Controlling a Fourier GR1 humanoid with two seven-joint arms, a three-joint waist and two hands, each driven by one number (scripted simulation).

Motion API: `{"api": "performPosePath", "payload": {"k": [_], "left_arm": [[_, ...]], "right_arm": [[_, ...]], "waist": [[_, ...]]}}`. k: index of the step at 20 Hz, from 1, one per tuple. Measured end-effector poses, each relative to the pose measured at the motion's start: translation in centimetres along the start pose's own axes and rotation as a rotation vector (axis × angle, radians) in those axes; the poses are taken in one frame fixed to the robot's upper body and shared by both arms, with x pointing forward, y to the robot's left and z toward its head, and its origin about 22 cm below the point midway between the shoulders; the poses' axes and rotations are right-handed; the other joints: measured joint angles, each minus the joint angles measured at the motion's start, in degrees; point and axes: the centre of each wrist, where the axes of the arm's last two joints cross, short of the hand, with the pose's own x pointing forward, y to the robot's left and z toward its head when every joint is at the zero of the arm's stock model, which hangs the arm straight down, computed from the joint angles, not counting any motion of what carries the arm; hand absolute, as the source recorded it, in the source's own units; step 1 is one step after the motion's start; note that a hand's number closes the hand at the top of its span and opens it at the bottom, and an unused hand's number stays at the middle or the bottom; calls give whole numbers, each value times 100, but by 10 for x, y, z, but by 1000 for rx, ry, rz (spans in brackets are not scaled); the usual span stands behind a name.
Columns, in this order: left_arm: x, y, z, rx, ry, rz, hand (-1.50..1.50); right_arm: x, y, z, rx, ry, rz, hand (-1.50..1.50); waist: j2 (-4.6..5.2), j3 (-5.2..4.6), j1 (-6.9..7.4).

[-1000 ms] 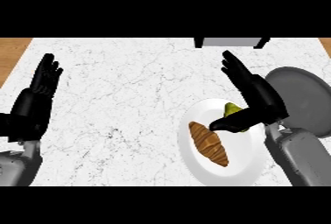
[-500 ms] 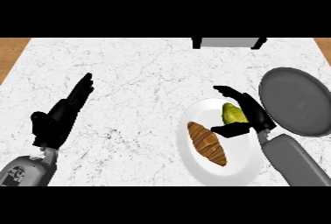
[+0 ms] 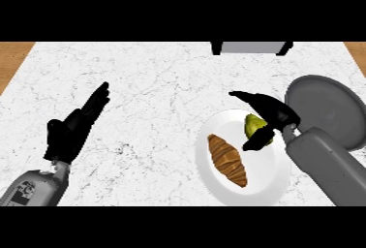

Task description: Pick the croissant from the plate and place it in the pan

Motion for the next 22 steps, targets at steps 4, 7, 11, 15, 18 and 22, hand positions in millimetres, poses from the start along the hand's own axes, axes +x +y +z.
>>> {"api": "performPosePath", "payload": {"k": [4,7,11,15,18,22], "left_arm": [[1,0,1,-10,-5,3,0],[3,0,-1,-10,-3,5,0],[1,-1,3,-9,0,2,0],[-3,-1,8,-4,8,3,0],[-2,1,4,-3,6,3,0],[-5,-3,6,3,10,-1,0]], "right_arm": [[32,-12,-11,166,81,153,-150],[56,-16,-20,305,138,239,-150],[89,-7,-33,455,183,300,-150],[116,2,-36,507,202,326,-150],[119,7,-33,514,204,347,-150],[121,12,-30,507,215,370,-150]], "waist": [[-1,-5,68],[0,-6,69],[-3,-2,46],[-11,2,-5],[-12,3,-41],[-14,5,-56]]}}
